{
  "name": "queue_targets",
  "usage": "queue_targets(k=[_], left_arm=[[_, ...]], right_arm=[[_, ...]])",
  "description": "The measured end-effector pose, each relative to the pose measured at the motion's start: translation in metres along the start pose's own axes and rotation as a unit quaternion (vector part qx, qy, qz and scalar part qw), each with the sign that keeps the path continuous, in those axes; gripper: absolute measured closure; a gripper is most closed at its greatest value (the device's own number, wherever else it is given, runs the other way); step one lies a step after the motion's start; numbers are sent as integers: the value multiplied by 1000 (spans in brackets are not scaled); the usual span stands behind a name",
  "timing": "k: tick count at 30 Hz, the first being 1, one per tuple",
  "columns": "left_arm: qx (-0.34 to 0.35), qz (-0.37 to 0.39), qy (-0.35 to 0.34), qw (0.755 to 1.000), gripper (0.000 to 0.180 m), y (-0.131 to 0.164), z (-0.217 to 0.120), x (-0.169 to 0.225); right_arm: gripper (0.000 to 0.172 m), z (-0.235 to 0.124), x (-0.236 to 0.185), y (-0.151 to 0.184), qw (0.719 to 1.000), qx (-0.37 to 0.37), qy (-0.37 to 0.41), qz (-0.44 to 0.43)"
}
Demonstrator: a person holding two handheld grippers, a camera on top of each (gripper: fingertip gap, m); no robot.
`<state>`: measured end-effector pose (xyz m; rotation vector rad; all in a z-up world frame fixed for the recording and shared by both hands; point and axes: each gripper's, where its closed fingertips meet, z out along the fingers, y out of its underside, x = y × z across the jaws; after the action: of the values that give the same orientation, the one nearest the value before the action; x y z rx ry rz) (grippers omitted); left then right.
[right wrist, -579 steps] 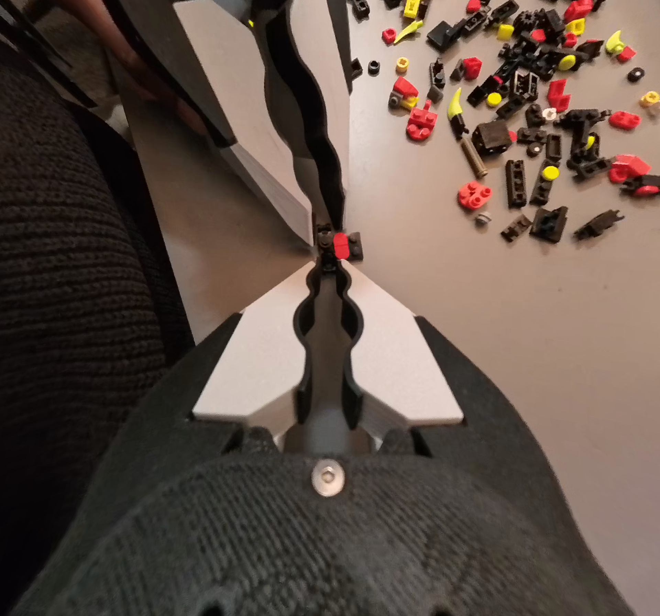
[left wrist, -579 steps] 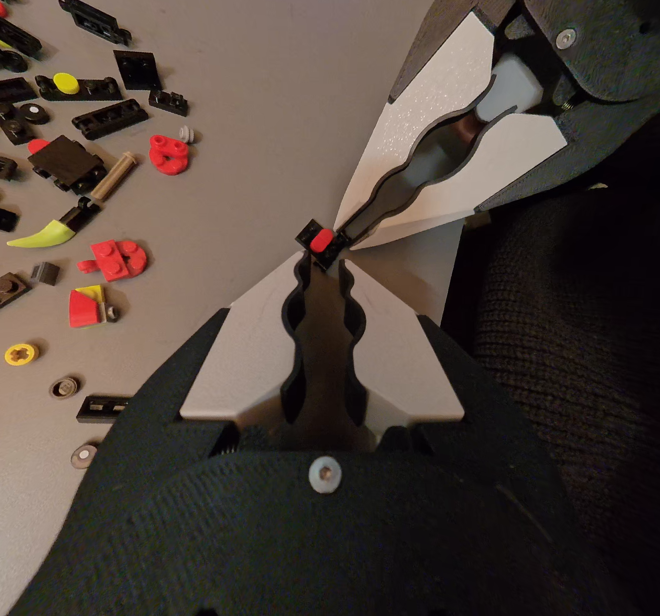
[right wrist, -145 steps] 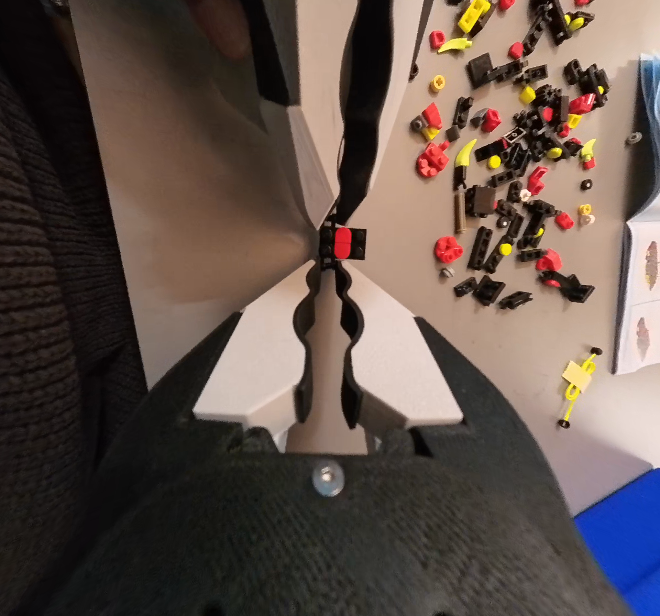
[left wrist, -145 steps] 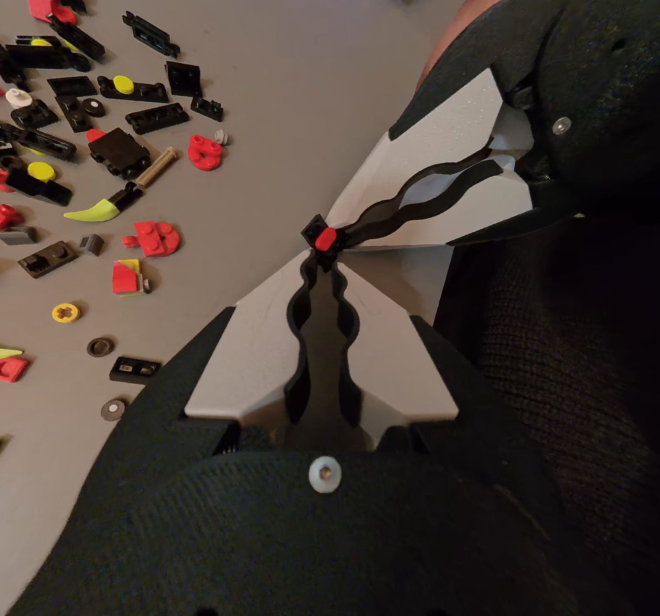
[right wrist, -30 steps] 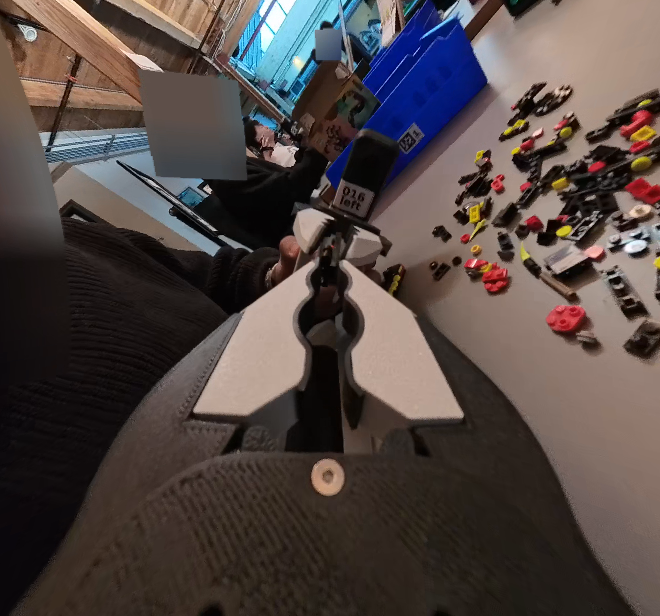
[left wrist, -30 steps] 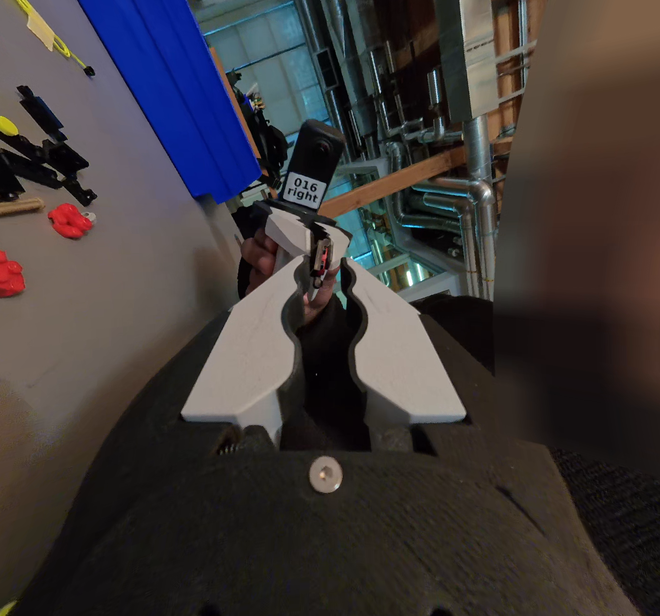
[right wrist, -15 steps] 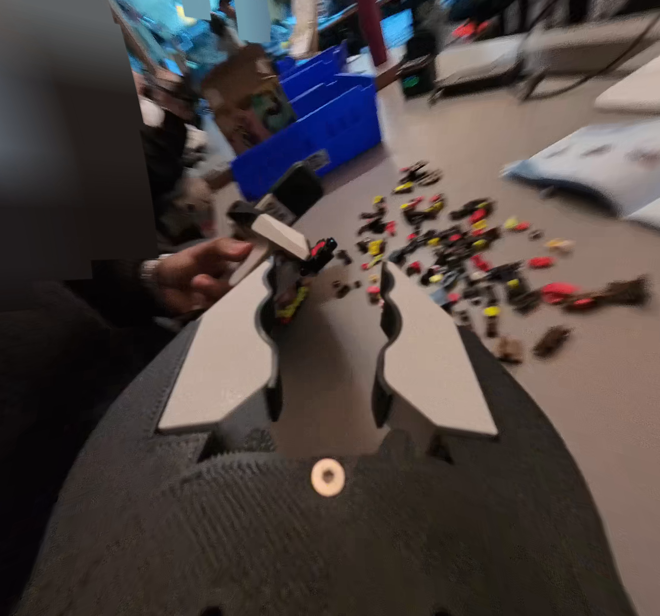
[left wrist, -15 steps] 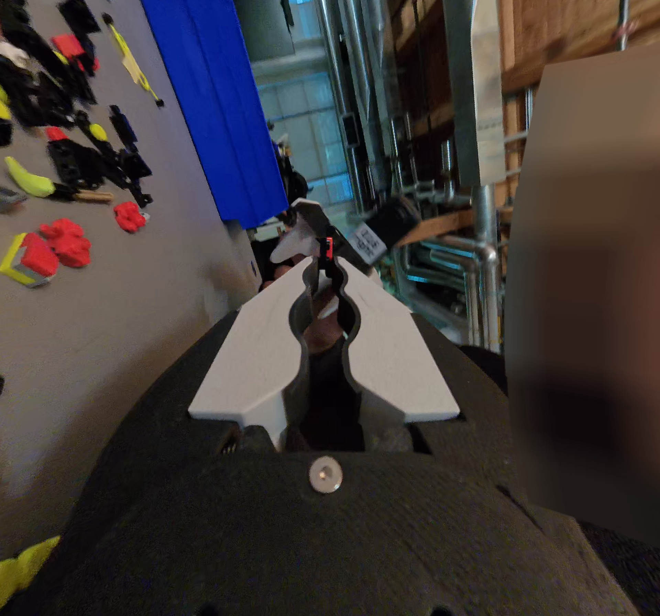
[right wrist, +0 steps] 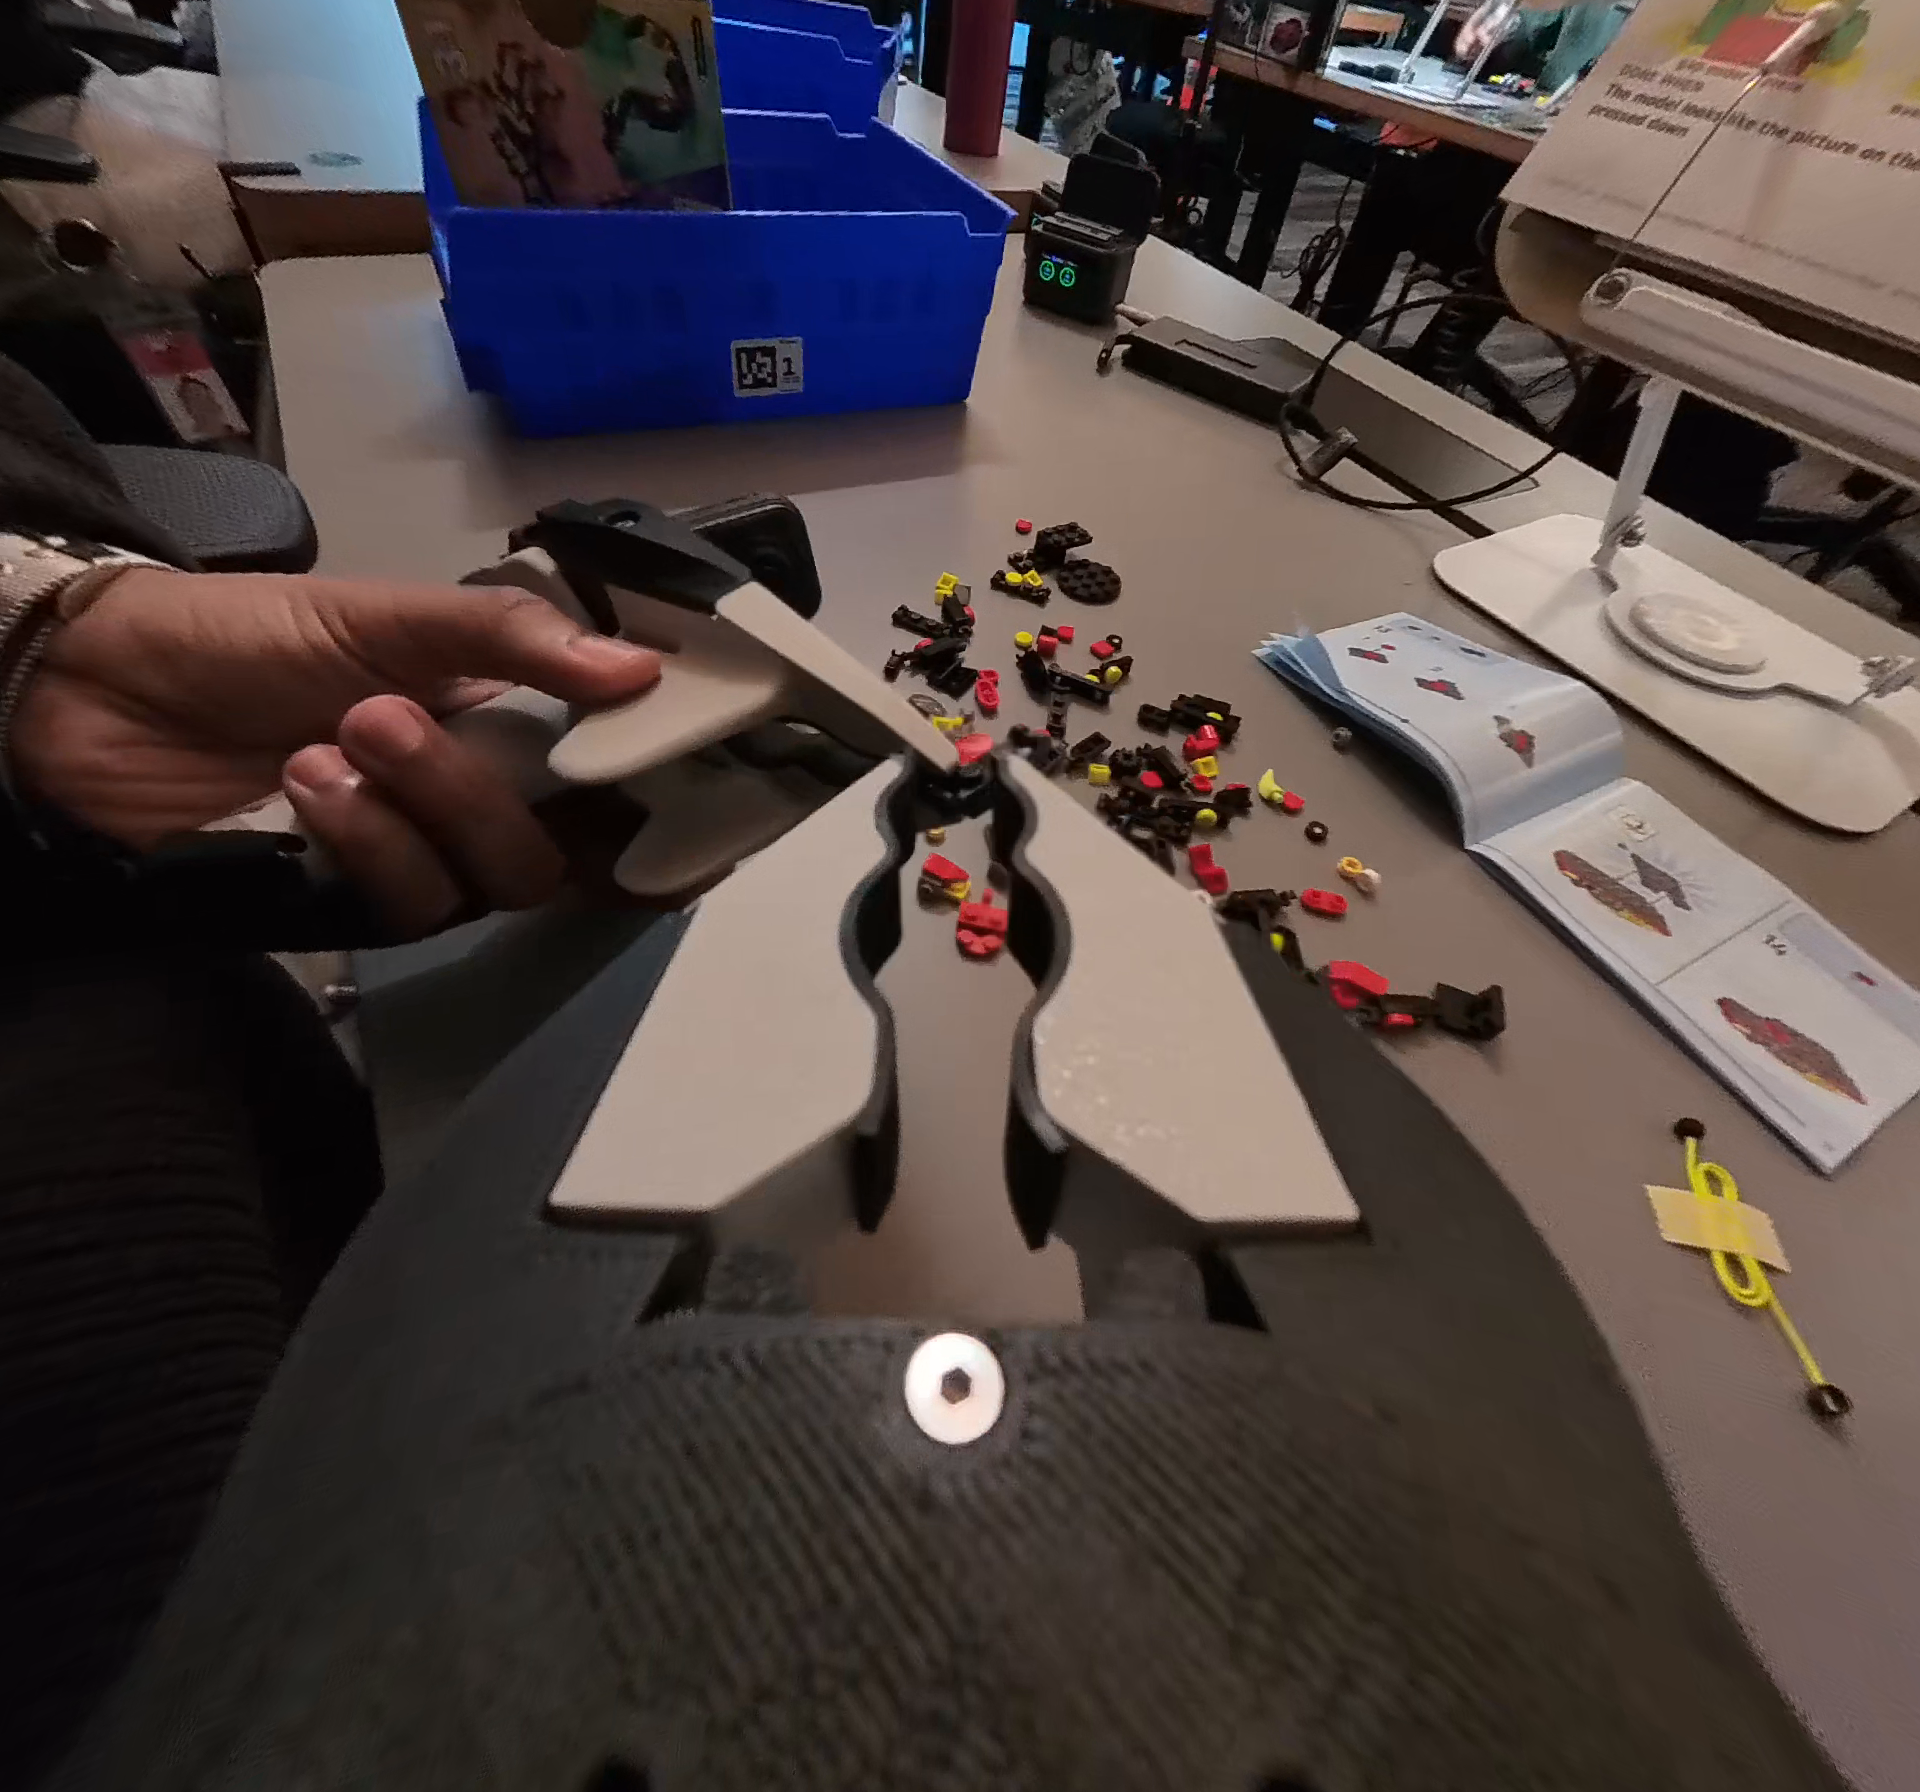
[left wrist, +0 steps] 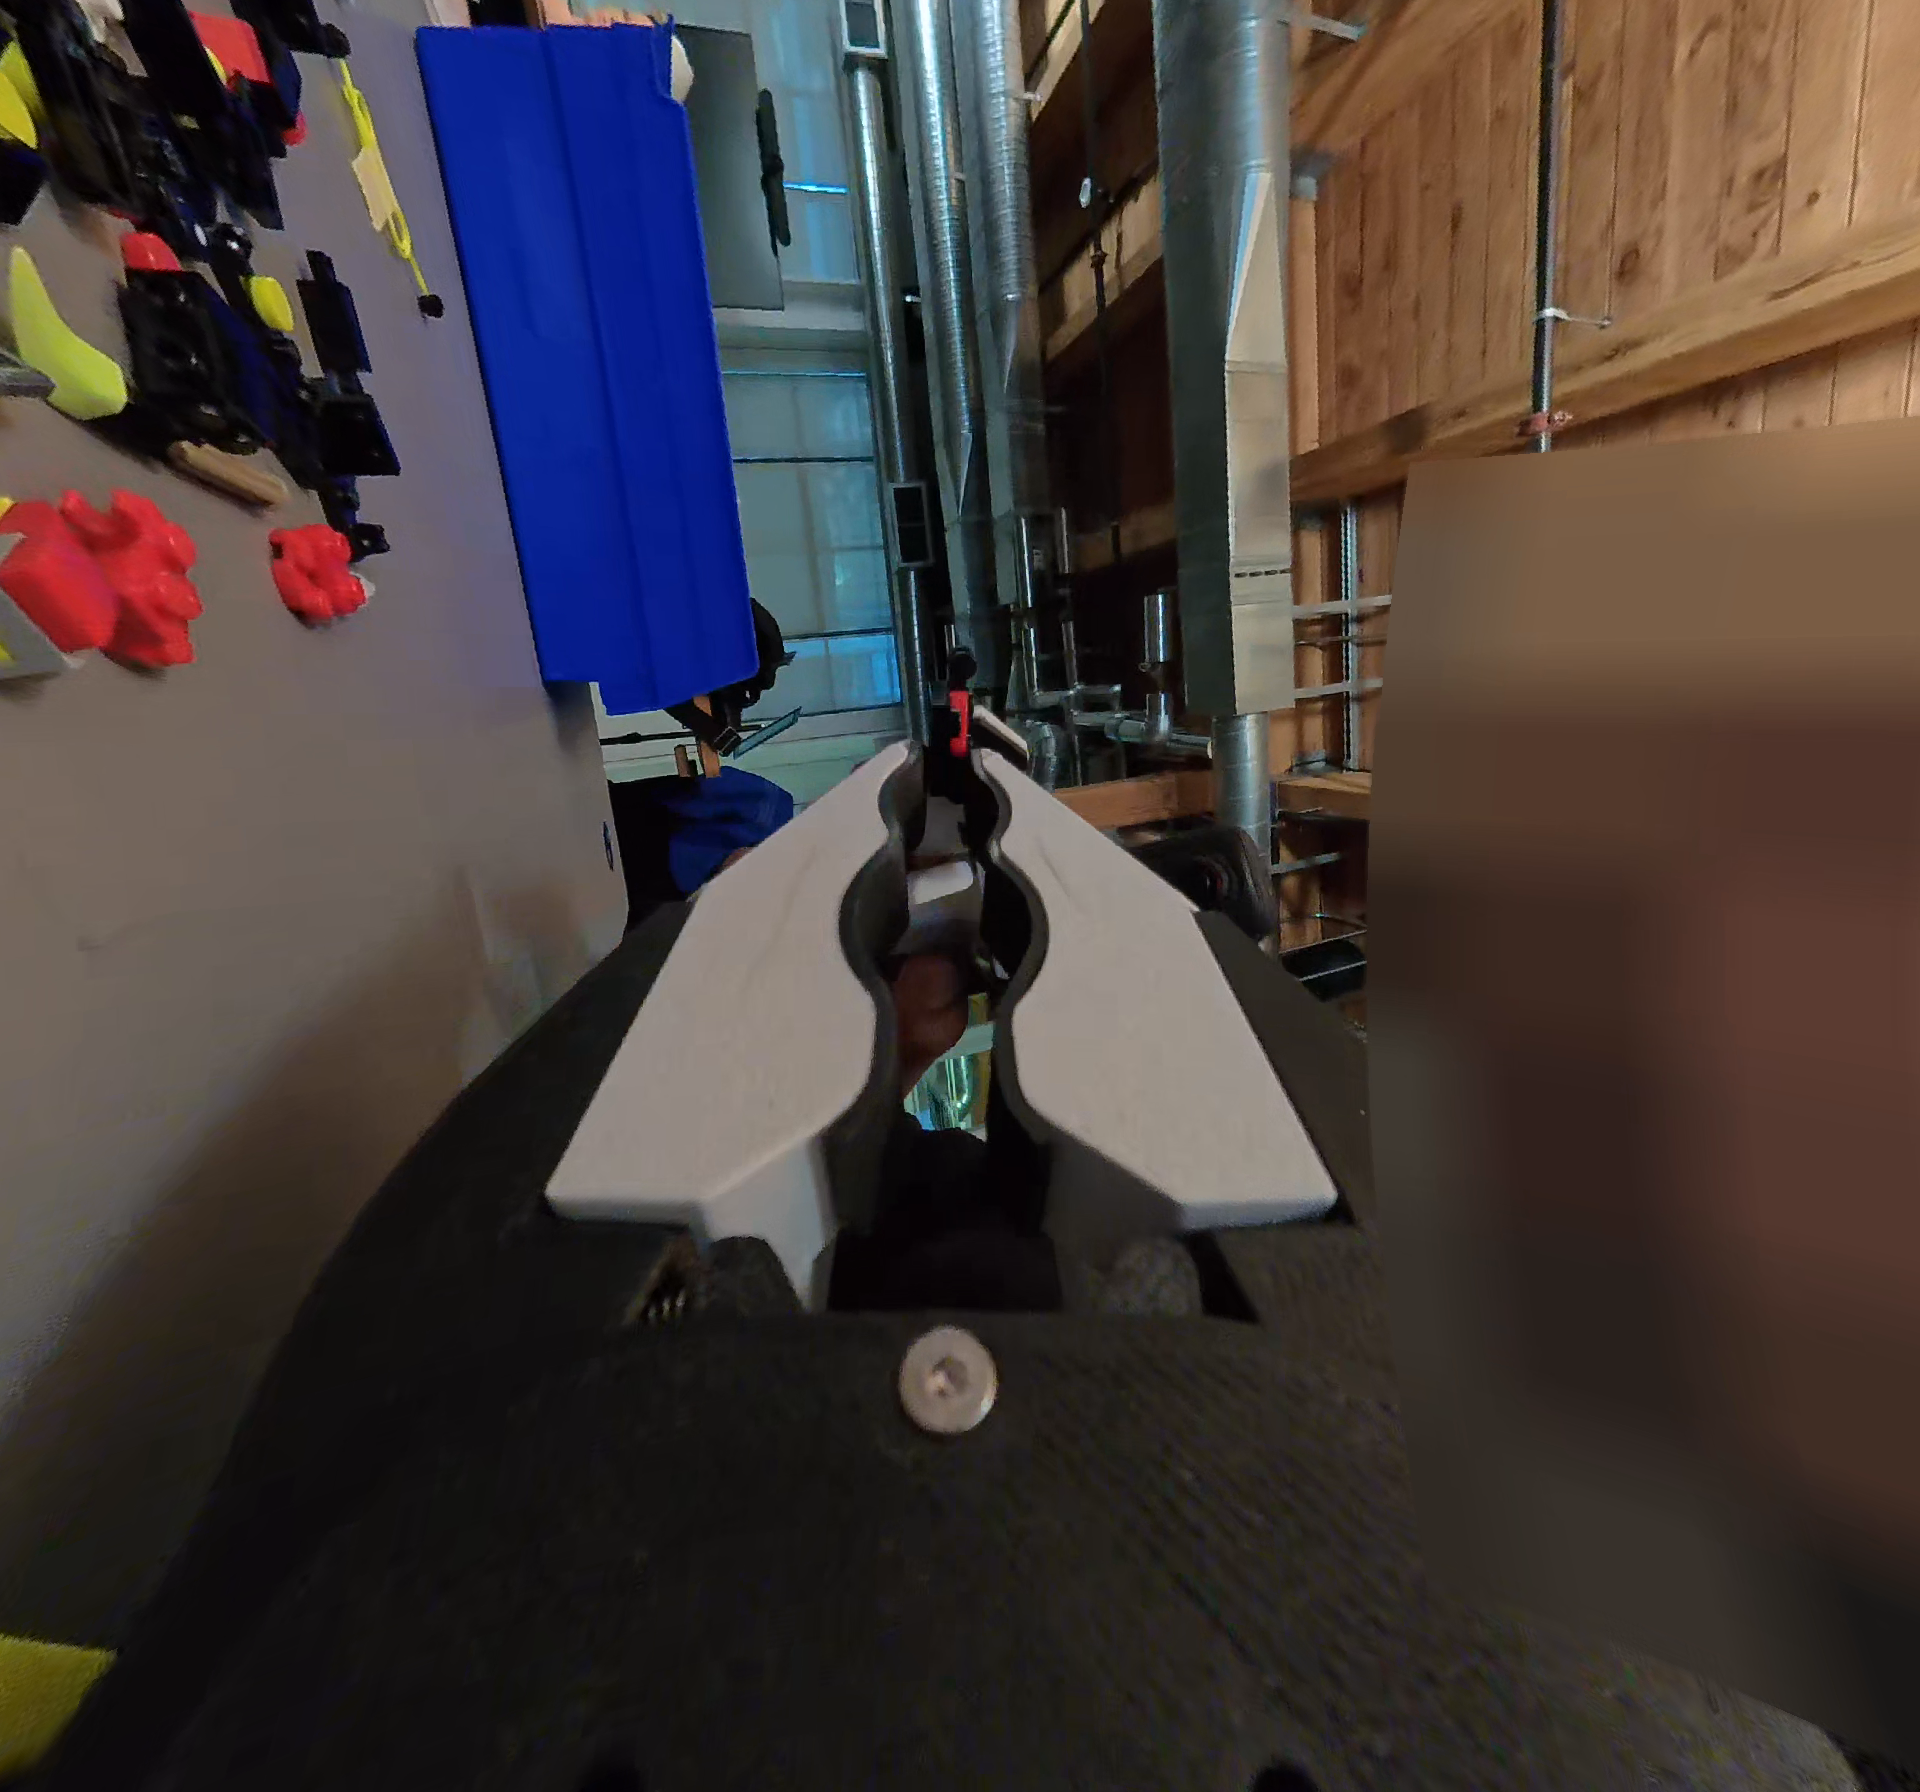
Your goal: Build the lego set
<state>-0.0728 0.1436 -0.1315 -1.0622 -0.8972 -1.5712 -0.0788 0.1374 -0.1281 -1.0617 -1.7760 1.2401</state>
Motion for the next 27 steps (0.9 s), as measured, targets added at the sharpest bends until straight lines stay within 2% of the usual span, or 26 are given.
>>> queue_targets(k=[5, 12, 19, 27], left_arm=[[-15, 6, 6, 1000, 176, 4, 1, 1], [-35, 3, 18, 999, 172, 8, 2, 2], [-57, 3, 27, 998, 174, 12, 3, 4], [-56, -2, 28, 998, 177, 13, 2, 5]], right_arm=[[160, -3, -1, -1, 999, 9, -31, 33], [161, -9, -5, -4, 998, 20, -53, 19], [161, -13, -7, -5, 996, 29, -79, 20], [161, -13, -4, -7, 998, 32, -59, -14]])
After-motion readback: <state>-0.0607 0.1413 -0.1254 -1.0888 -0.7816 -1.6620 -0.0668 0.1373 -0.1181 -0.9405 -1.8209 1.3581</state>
